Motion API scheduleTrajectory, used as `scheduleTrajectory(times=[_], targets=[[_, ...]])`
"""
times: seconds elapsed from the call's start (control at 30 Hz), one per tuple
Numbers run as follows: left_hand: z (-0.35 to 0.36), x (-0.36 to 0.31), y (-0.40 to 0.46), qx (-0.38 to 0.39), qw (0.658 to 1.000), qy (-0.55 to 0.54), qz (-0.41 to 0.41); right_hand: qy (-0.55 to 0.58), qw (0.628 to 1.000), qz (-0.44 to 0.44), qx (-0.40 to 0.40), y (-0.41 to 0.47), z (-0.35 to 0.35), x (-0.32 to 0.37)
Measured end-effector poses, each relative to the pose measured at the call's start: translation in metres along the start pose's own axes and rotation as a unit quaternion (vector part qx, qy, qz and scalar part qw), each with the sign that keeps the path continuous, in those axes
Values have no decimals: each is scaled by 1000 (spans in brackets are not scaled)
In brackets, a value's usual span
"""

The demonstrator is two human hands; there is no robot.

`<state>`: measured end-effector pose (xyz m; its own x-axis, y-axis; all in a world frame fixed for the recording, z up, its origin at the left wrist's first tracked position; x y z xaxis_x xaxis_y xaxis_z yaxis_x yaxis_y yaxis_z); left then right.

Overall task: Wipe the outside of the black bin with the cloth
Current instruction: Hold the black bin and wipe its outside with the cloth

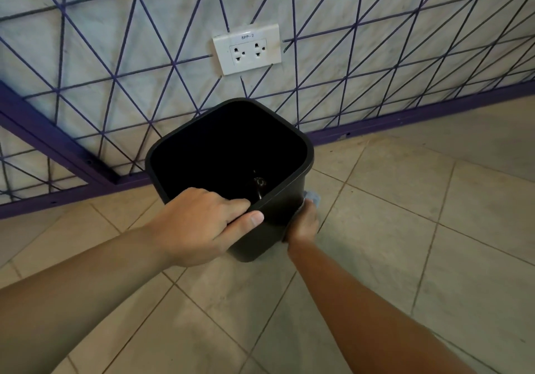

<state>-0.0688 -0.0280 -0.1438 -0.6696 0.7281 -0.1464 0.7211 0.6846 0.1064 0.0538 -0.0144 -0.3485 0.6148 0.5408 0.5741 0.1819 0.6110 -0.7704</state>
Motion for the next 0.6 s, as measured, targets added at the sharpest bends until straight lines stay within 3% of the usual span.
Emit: scheduleTrajectory(times=[0.17,0.33,0.5,0.6], targets=[[-1,22,-10,59,998,-13,-5,-38,999,7,3,-5,-40,11],[-4,30,-16,147,983,-68,-85,-32,997,-20,66,-19,-60,14],[-2,2,23,69,974,-123,-177,-39,994,-25,101,-35,-55,13],[4,-19,39,33,971,-128,-200,-51,996,-21,73,-46,-59,15]])
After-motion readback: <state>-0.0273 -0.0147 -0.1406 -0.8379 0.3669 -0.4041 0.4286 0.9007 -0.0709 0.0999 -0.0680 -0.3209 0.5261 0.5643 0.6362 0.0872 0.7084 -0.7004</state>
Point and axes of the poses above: each hand's wrist, its own y-axis towards the middle knuckle, its own z-axis out of the palm, x = y × z, the point moved 8 cm from there along y, towards the middle knuckle, and after that the axes turned 4 degrees about z, right-handed, at the moved point
